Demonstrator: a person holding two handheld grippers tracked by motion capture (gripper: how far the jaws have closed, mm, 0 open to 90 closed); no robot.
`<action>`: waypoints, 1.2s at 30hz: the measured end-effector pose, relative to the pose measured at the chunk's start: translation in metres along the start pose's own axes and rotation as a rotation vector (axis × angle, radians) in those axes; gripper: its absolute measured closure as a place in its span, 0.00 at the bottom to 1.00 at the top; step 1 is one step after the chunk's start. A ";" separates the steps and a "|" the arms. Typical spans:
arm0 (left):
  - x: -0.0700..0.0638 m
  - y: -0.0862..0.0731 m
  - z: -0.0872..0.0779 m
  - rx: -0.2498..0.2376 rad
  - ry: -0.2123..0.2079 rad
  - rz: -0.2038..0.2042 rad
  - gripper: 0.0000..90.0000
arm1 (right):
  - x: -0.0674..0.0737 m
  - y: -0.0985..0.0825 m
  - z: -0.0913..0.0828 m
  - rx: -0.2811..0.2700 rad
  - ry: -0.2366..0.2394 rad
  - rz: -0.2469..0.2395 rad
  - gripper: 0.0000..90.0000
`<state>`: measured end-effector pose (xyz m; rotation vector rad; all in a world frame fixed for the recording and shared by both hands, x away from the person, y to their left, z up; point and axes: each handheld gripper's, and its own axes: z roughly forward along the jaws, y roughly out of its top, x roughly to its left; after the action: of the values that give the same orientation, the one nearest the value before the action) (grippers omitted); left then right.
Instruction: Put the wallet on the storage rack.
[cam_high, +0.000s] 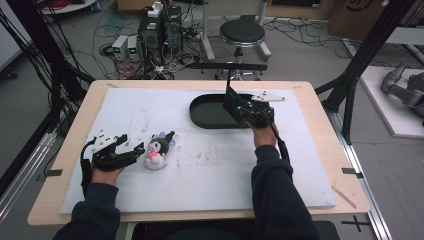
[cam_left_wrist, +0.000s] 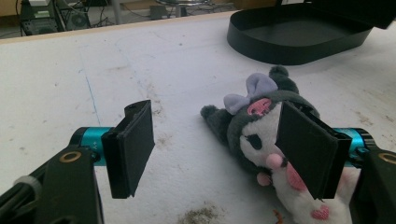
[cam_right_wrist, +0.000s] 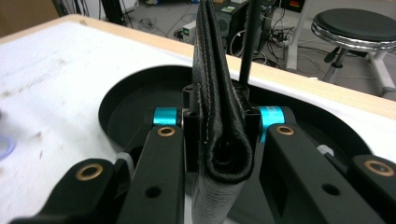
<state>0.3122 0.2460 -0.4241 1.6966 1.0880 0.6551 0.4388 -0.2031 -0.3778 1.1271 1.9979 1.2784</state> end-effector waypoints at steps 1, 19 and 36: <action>0.000 0.000 0.000 -0.002 0.000 0.000 0.30 | 0.001 0.000 0.006 -0.004 -0.003 0.013 0.87; -0.001 -0.001 -0.001 -0.002 -0.005 -0.002 0.30 | 0.003 -0.012 0.065 0.080 -0.125 0.025 0.77; -0.001 -0.002 -0.002 -0.004 -0.002 -0.006 0.30 | -0.024 -0.022 0.047 0.242 -0.299 -0.088 0.42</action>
<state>0.3095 0.2461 -0.4248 1.6893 1.0898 0.6510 0.4791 -0.2052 -0.4183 1.2434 1.9835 0.7862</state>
